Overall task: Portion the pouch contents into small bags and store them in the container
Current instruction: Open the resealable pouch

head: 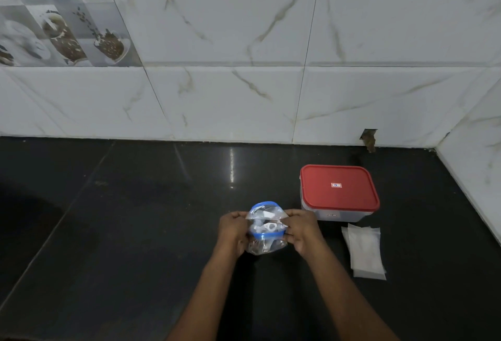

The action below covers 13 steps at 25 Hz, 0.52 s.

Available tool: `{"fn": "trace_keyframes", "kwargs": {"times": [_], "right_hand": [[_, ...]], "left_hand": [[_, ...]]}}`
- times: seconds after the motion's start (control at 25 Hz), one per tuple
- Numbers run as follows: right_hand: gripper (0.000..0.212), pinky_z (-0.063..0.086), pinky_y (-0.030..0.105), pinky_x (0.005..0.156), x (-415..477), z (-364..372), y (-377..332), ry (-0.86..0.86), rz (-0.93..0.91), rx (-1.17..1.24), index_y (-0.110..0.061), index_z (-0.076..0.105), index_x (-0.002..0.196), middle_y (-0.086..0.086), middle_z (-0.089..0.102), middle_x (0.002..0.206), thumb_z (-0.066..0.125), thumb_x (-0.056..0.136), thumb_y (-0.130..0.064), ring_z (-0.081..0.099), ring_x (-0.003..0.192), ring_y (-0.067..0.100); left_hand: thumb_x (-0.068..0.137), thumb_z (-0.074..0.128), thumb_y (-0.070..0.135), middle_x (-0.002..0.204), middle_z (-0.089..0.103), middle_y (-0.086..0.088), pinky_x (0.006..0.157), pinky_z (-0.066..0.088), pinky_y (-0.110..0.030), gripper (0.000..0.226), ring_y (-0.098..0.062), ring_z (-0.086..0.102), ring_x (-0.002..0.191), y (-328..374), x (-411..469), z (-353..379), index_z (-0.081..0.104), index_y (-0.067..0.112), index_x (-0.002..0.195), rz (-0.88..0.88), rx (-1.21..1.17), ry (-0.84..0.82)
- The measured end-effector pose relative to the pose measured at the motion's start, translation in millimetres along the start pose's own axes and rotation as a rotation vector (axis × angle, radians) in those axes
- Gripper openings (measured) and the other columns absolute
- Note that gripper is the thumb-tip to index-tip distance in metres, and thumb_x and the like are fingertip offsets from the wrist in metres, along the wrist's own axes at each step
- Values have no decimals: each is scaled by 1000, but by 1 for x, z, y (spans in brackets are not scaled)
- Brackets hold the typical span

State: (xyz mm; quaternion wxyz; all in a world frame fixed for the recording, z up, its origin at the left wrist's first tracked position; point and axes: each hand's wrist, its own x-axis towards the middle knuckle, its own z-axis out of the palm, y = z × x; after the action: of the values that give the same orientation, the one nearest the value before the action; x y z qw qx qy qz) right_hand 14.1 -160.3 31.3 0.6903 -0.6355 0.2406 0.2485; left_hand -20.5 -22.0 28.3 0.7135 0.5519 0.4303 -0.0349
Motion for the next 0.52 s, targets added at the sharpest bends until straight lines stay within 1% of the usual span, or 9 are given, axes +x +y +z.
{"fn": "trace_keyframes", "kwargs": {"times": [0.04, 0.16, 0.2, 0.24, 0.32, 0.36, 0.4, 0.44, 0.52], "right_hand": [[18, 58, 35, 53, 2, -5, -5, -90, 94, 34, 0, 62, 85, 14, 70, 69, 52, 87, 15, 68, 65, 26], [19, 58, 29, 50, 11, -17, -10, -277, 303, 141, -2, 63, 91, 10, 72, 65, 47, 94, 8, 71, 57, 20], [18, 59, 29, 50, 13, -19, -8, -313, 345, 178, 0, 64, 92, 12, 73, 68, 48, 94, 6, 72, 57, 21], [16, 59, 30, 51, 15, -20, -6, -344, 377, 210, 3, 65, 92, 15, 73, 71, 49, 94, 6, 72, 59, 23], [16, 60, 32, 52, 16, -24, -2, -385, 407, 255, 7, 65, 96, 20, 72, 80, 49, 93, 6, 73, 65, 27], [18, 60, 32, 52, 17, -26, 0, -396, 415, 269, 8, 64, 98, 22, 72, 84, 48, 92, 6, 73, 67, 29], [20, 60, 33, 52, 16, -27, 2, -405, 422, 285, 9, 63, 100, 23, 71, 86, 45, 92, 7, 74, 68, 30], [22, 60, 35, 53, 17, -28, 4, -415, 422, 296, 9, 63, 102, 24, 72, 87, 43, 93, 6, 74, 70, 31], [24, 61, 42, 57, 17, -29, 7, -440, 408, 307, 9, 61, 108, 24, 72, 90, 42, 94, 5, 74, 76, 34]], "left_hand": [[89, 43, -24, 61, 68, -15, 39, 56, -30, 31, -24, 67, 50, 1, 4, -2, 67, -4, 85, -70, -39, -56], [95, 29, -18, 69, 70, -21, 48, 60, -39, 35, -32, 70, 63, 5, 15, -10, 63, -9, 92, -257, -141, -228], [98, 27, -14, 69, 71, -23, 57, 61, -42, 34, -35, 72, 68, 7, 17, -12, 60, -10, 92, -302, -172, -261], [102, 27, -10, 71, 70, -26, 76, 60, -45, 32, -37, 73, 80, 8, 18, -14, 57, -11, 92, -340, -198, -285], [105, 31, -3, 89, 66, -34, 106, 40, -53, 28, -41, 62, 111, 10, 21, -18, 55, -14, 98, -425, -247, -286], [105, 33, -1, 97, 63, -36, 110, 35, -56, 26, -42, 58, 118, 10, 23, -19, 55, -15, 102, -455, -270, -297], [105, 36, 1, 101, 63, -36, 106, 40, -57, 26, -43, 60, 118, 9, 23, -21, 56, -15, 104, -482, -283, -329], [104, 38, 2, 100, 66, -35, 98, 48, -58, 26, -43, 67, 109, 6, 22, -22, 59, -14, 105, -503, -273, -364], [102, 41, 2, 91, 72, -32, 70, 59, -58, 26, -42, 75, 79, -1, 21, -23, 63, -12, 103, -476, -258, -394]]}}
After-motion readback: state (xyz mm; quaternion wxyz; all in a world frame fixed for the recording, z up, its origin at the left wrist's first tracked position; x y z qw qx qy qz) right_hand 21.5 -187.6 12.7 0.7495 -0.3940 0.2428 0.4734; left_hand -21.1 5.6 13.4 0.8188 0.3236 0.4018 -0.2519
